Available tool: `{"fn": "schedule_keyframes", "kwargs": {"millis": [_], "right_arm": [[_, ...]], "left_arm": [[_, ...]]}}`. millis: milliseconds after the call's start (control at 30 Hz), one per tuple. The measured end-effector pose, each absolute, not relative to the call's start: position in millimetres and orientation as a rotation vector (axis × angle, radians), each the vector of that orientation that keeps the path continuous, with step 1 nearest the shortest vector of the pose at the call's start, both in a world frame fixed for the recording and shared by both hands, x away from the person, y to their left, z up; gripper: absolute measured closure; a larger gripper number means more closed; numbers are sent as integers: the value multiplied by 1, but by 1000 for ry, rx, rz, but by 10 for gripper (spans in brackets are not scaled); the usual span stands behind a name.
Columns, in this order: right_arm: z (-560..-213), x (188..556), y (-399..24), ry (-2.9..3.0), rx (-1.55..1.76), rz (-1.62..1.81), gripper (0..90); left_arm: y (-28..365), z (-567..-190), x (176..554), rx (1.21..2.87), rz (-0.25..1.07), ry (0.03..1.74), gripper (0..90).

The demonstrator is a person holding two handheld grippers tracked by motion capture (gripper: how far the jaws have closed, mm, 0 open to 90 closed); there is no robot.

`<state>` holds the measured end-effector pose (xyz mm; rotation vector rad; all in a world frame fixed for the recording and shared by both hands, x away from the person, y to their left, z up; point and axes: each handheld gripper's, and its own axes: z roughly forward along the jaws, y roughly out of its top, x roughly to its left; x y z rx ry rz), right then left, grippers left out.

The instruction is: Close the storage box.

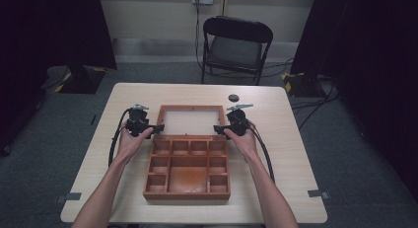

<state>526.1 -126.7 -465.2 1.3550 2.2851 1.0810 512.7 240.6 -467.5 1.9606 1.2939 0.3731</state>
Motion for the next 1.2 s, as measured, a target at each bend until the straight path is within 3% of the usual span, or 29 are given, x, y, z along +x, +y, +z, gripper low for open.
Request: {"fn": "schedule_keyframes", "kwargs": {"millis": [300,1133,1200], "right_arm": [[-468,524,-124,2282,1382,1117,181],[-487,535,-128,2329,1591,1347,123],[-487,536,-129,2339,1592,1368,155]], "left_arm": [[237,-465,510,1982,348,1267,255],[241,-471,516,1935,210,1301,217],[242,-471,516,1933,194,1297,217]]}}
